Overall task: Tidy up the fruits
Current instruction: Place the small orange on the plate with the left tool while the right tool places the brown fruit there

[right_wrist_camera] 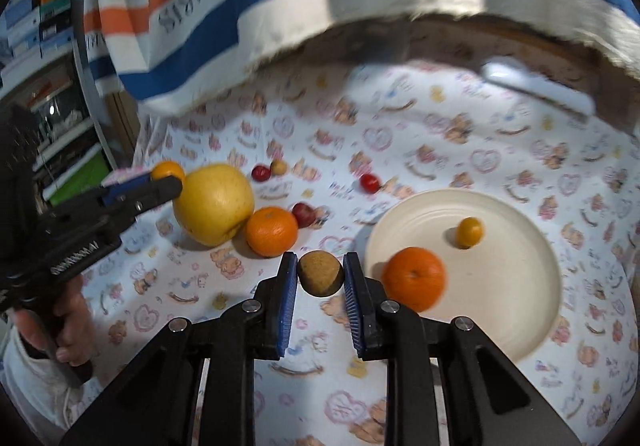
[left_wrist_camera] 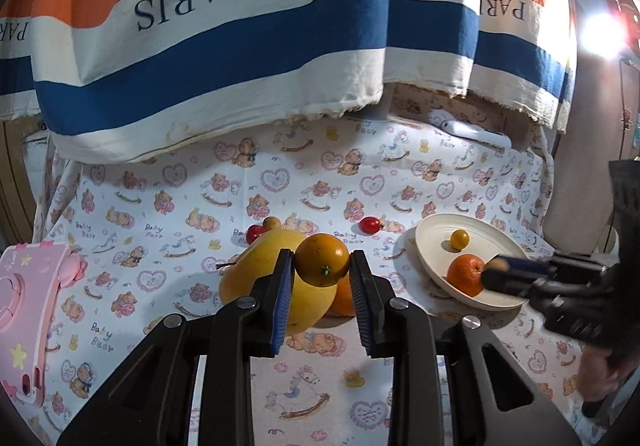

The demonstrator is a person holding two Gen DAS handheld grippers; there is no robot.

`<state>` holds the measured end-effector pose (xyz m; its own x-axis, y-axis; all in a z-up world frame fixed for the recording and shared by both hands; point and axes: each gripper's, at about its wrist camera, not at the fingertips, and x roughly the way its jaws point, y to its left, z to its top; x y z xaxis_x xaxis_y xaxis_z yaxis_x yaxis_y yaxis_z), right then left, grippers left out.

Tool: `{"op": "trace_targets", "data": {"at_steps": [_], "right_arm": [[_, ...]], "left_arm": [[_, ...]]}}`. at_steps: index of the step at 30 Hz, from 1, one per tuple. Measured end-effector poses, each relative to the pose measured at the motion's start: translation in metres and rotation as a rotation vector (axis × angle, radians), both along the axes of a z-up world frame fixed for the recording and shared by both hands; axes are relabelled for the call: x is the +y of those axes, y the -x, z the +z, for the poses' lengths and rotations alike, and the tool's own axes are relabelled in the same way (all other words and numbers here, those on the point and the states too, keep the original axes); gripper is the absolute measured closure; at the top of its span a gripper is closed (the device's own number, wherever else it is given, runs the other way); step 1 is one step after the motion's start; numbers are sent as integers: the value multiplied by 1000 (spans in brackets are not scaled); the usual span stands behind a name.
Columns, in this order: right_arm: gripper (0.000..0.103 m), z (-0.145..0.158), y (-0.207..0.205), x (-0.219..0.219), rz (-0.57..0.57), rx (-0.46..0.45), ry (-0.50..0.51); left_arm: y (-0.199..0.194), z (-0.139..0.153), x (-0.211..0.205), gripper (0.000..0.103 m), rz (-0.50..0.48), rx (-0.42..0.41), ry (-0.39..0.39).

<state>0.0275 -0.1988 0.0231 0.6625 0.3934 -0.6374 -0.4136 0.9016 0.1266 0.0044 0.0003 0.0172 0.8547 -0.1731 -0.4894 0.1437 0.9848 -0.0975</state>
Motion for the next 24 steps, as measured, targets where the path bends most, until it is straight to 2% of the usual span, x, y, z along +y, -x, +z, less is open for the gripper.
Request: {"op": "trace_targets", "data": {"at_steps": [3, 8, 16, 19, 24], "right_arm": [[79, 9, 6, -17, -18, -28, -30], [79, 18, 16, -38, -46, -86, -39], [79, 9, 13, -81, -136, -86, -91], [79, 4, 5, -92, -180, -45, -79], [79, -6, -7, -112, -221, 68, -139]], "left_arm": [[1, -2, -7, 76, 17, -20, -45], [1, -6, -13, 76, -1, -19, -65], [-1, -16, -21, 76, -5, 3, -82], [1, -16, -27, 76, -25, -4, -96], [6, -15, -42, 76, -99, -34, -127]]}}
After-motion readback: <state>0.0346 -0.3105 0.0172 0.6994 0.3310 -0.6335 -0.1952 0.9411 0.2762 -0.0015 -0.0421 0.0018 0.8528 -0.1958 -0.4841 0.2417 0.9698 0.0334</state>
